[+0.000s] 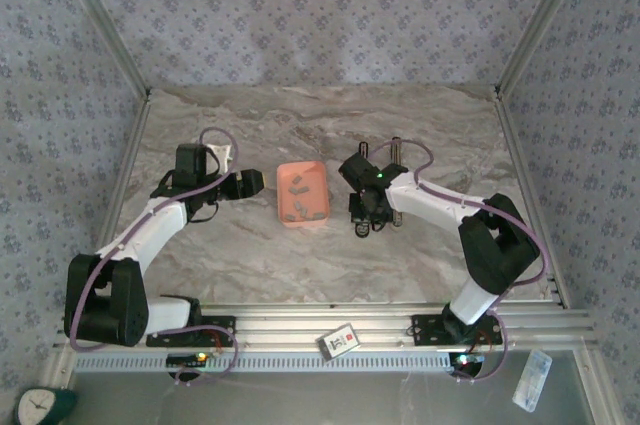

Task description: Load the staples into the stapler

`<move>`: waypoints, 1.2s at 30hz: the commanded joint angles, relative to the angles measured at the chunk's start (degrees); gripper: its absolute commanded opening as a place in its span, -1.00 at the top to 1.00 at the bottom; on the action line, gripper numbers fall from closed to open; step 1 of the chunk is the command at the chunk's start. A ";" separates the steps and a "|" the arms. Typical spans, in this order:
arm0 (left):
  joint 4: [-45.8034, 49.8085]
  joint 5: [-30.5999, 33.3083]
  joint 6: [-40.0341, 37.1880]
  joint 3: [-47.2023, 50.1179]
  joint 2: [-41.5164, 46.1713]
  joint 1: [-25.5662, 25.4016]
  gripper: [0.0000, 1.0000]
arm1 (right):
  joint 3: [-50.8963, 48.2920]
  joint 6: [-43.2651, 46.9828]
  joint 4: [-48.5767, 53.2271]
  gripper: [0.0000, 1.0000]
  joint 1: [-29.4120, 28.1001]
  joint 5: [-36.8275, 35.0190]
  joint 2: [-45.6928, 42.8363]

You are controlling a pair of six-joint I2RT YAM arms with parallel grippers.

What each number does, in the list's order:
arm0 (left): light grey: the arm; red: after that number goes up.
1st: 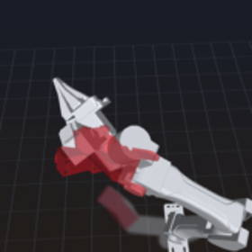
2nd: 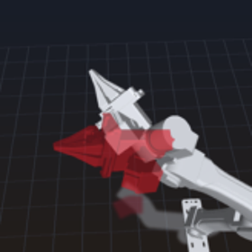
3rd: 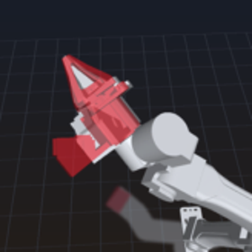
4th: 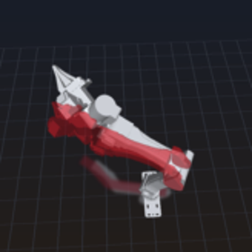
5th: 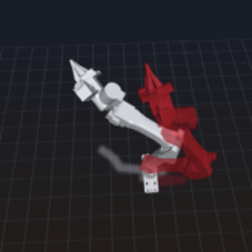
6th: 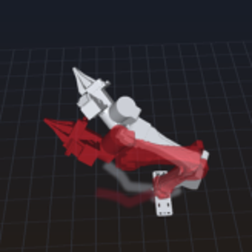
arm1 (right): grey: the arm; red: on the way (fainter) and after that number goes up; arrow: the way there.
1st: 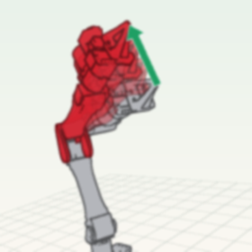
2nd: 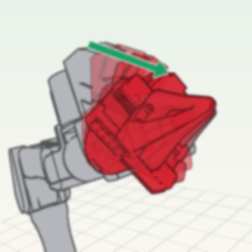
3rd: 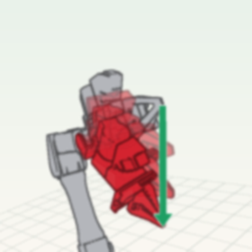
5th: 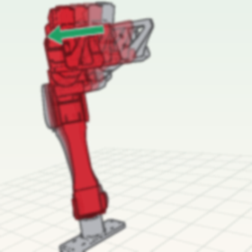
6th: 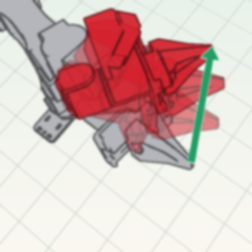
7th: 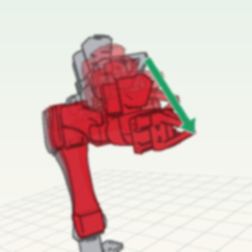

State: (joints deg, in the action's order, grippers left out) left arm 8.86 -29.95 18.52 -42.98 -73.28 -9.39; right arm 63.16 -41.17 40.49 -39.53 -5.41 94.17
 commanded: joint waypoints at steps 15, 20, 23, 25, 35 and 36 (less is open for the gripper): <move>-0.07 -0.03 -0.85 -1.16 -0.15 -0.06 -0.54 | 1.46 -1.90 2.22 0.70 -1.75 -3.51 -1.97; -0.08 -0.02 -0.85 -1.14 -0.38 -0.11 -0.54 | -0.44 -1.98 4.47 0.70 -1.35 -3.07 -4.96; -1.17 -2.17 -1.34 -0.82 -0.31 -0.10 -0.53 | -3.41 -2.95 5.82 0.69 -1.32 -1.93 -7.98; -4.06 -5.26 -1.63 0.45 0.50 -0.36 -0.51 | -6.01 -3.40 6.24 0.69 -1.00 0.03 -9.61; -6.86 -9.52 -3.14 1.22 1.65 -3.00 -0.50 | -17.24 -6.53 5.71 0.67 -0.46 5.56 -12.62; -6.93 -9.52 -3.14 1.18 1.69 -3.01 -0.50 | -17.90 -6.63 5.49 0.67 -0.30 5.74 -12.58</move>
State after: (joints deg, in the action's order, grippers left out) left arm 4.01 -36.97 16.75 -42.15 -72.88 -12.19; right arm 46.59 -45.74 44.86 -40.29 -1.26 82.67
